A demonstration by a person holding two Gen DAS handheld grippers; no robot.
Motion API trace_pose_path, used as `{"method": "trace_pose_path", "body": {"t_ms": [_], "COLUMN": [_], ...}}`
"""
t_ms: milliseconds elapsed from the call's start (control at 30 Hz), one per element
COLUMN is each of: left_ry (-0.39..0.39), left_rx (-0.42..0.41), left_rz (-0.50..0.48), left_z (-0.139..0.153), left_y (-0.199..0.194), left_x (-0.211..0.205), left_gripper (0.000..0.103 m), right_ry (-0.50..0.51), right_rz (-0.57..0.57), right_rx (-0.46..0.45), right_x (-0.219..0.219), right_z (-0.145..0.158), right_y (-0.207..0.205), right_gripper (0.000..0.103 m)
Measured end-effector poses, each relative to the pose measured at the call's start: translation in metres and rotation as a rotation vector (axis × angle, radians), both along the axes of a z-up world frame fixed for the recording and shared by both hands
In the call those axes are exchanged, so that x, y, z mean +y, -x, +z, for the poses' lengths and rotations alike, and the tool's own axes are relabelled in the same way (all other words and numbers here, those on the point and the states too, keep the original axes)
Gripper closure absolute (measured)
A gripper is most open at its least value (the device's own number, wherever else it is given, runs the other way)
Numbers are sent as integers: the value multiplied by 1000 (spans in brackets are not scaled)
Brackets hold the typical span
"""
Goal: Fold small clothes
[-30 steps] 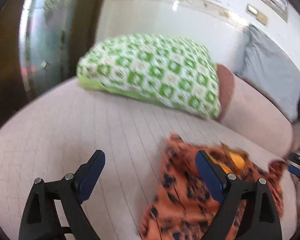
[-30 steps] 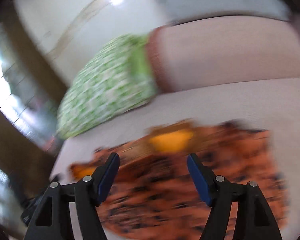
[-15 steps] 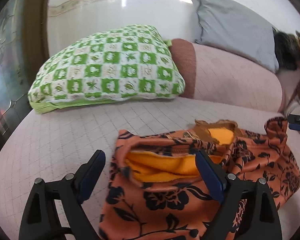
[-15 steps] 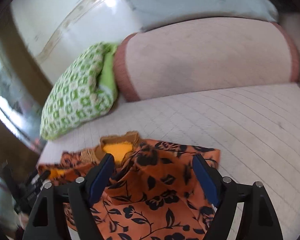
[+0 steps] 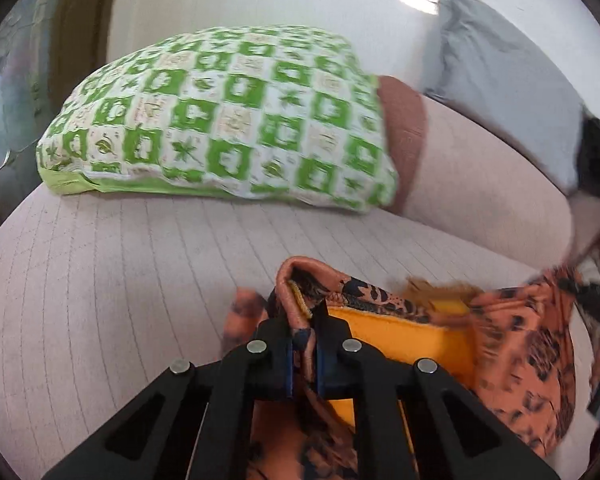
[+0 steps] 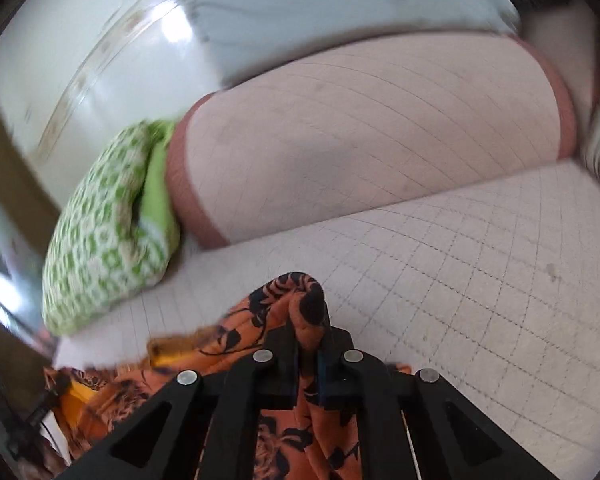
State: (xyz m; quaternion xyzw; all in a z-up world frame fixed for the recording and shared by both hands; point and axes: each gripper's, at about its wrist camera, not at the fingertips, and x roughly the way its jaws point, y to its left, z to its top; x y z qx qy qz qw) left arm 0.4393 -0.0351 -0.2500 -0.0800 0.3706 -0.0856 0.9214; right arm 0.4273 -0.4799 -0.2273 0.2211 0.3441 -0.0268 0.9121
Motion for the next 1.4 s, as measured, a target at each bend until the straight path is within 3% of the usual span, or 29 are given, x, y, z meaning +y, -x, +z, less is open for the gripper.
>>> {"method": "trace_pose_path", "body": {"t_ms": [67,167,200,267,400,500,667,833,900,1000,1133,1200,1233,1300,1333,1400], "left_ry": [18,15,5,26,33,29,2,-96,-97,-165,-114,-87,-81,-81,-81,-90], "left_rx": [45,143,151,157,55,4,122,224,258,275,323,328,328,329,332,329], "left_rz": [60,109,118,172,326,355,271,218,174,206,211,223,227,225,220,208], "left_z": [-9,-28,-29,-23,20,44,31,-6,-18,-30,-39,-38,-37,-39,-40,-41], "left_y": [-21,-41,-42,-41,-15,12,68,107,108,105,92,86,84,80,79,77], "left_x": [5,9,11,23,56,68,48,20,12,14,27,32,33,34,34,36], "left_gripper": [94,65,60,41,39,37,36,36,36,32,28,28,28,28,28,28], "right_ry": [-1,-112,-150,-188,-179,-73,-23,-211,-221,-240,-189,-214,-233,-224,-193,-165], "right_rz": [-44,-105,-112,-121,-185,-158,-50,36,80,140,312,394,439,490,487,479], "right_rx": [38,174,226,250,144,78,44,53,61,94,84,69,77,146,211,240], "right_x": [-6,-21,-25,-30,-37,-14,23,59,78,107,167,190,207,240,258,277], "right_z": [-13,-48,-58,-63,-41,-16,1,-26,-39,-43,-25,-16,-13,-19,-27,-38], "right_y": [-10,-26,-29,-24,17,62,126,178,175,157,125,106,92,67,51,33], "right_gripper": [97,93,92,92,90,90,90,90,90,89,89,88,83,49,44,44]}}
